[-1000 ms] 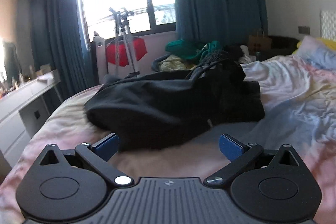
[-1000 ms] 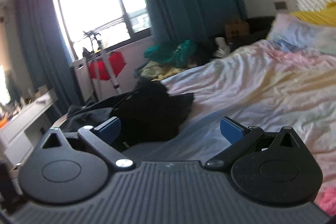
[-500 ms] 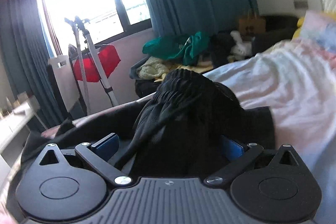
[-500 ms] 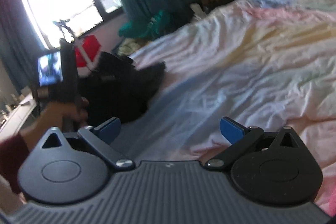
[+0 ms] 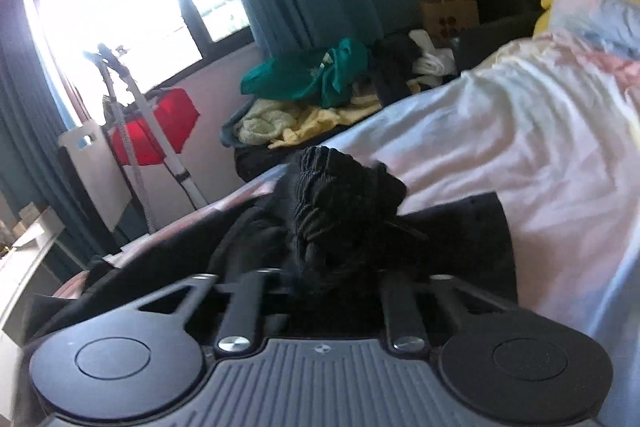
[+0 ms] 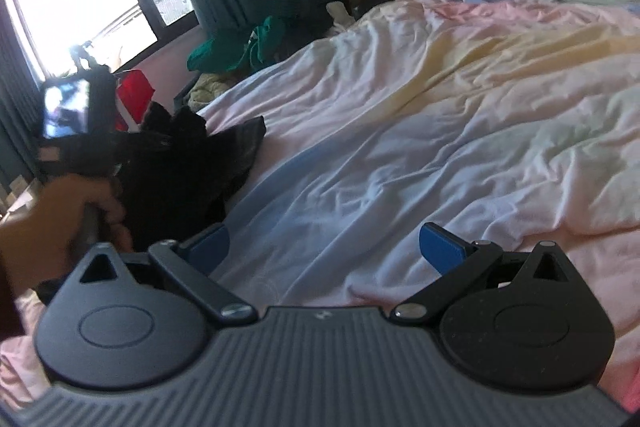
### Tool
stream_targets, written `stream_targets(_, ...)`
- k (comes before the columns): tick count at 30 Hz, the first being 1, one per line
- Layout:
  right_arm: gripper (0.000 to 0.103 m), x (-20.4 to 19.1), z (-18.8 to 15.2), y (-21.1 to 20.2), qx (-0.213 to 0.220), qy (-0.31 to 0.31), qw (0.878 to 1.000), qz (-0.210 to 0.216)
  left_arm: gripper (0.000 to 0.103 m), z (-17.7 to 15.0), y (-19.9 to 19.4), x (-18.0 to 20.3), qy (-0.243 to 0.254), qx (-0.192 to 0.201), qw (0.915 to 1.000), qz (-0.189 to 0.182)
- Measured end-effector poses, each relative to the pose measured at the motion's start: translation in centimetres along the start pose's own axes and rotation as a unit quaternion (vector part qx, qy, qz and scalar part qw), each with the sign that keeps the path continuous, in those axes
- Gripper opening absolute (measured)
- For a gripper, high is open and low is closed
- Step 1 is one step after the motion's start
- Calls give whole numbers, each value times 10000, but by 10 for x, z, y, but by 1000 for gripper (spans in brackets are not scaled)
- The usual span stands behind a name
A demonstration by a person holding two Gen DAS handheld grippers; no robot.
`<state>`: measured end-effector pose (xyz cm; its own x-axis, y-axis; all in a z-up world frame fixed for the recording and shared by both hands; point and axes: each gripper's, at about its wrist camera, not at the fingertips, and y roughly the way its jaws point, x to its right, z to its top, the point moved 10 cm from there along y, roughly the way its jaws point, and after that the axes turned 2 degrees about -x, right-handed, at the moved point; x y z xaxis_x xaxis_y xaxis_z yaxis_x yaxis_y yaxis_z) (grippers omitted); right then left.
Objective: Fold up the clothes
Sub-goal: 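Grasp the ribbed cuff of the black garment with the left gripper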
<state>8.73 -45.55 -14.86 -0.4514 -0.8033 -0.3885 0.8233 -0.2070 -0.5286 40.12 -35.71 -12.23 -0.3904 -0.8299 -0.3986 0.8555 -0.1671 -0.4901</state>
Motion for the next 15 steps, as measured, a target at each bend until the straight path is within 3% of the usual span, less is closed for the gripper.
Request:
stream_targets(4, 103, -20, 3, -9, 208, -400, 9988, 201, 11, 4, -78, -31, -112, 457, 9988, -142)
stream_targets(8, 103, -34, 8, -21, 560, -603, 9965, 165, 11, -12, -162, -70, -476, 650, 9963, -299)
stream_targets(11, 103, -41, 11, -30, 874, -696, 9937, 26, 11, -36, -227, -100, -654, 701, 9948, -352)
stream_targets(15, 103, -57, 3, -39, 751, -651, 9945, 324, 11, -84, -295, -133, -1135, 536, 9910, -469)
